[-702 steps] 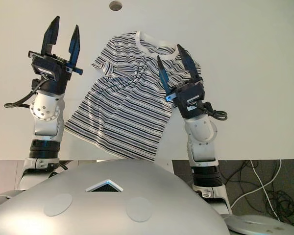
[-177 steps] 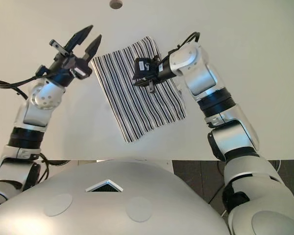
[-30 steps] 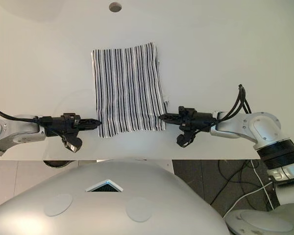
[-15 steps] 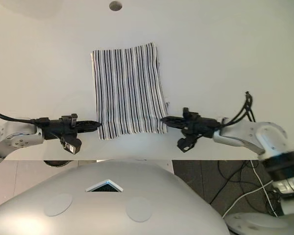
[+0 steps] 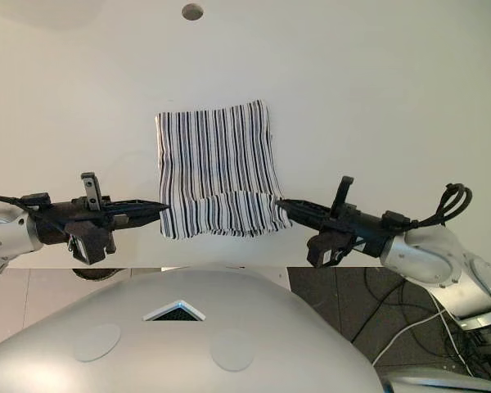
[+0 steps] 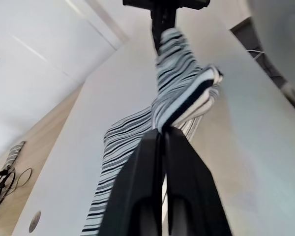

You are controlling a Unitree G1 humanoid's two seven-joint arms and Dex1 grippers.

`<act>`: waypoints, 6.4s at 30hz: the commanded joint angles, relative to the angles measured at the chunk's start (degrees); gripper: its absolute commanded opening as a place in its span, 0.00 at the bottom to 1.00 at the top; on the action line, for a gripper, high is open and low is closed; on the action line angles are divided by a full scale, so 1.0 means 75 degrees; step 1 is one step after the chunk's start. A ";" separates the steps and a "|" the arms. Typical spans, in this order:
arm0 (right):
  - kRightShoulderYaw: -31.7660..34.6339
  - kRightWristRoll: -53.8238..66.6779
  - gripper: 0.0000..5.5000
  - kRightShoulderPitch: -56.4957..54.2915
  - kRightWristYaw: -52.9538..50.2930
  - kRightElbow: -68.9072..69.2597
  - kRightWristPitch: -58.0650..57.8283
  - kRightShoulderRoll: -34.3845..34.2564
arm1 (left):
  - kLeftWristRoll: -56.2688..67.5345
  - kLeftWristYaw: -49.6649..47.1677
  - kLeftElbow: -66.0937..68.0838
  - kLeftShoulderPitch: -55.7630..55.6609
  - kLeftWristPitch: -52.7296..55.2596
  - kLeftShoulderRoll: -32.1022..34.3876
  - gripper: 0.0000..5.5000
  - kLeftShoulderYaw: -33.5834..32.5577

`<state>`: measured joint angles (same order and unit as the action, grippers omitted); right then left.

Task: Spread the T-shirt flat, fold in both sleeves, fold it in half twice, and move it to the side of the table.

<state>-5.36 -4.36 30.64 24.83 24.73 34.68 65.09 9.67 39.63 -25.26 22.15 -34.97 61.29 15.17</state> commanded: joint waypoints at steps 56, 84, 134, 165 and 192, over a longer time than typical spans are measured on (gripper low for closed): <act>-0.2249 0.0542 0.21 -0.4510 0.1854 -0.2015 -0.4520 -0.5475 | -0.4478 -0.4066 1.0033 -0.5674 0.2146 -0.5754 0.53 0.1367; -0.1167 -0.2714 0.38 -0.3055 0.1967 -0.0512 -0.1594 -0.2874 | -0.4824 -0.4081 0.8937 -0.5160 0.2133 -0.5424 0.54 0.1747; -0.1994 -0.2484 0.07 -0.3572 0.2690 -0.0987 -0.2016 -0.2798 | -0.4837 -0.4146 0.8641 -0.4969 0.2222 -0.5445 0.54 0.1909; -0.0639 -0.2075 0.00 -0.4448 0.1754 -0.3709 -0.1148 -0.2459 | -0.4837 -0.4264 0.8856 -0.5007 0.2197 -0.5493 0.54 0.1888; 0.1085 -0.1724 0.30 -0.3700 0.0440 -0.3590 -0.1242 -0.2251 | -0.2105 -0.3853 0.5128 -0.4254 0.1927 -0.6240 0.54 -0.0201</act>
<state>2.32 -17.85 4.44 28.53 -3.47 26.60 48.53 -6.97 9.89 15.01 -10.50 -22.45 15.06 14.52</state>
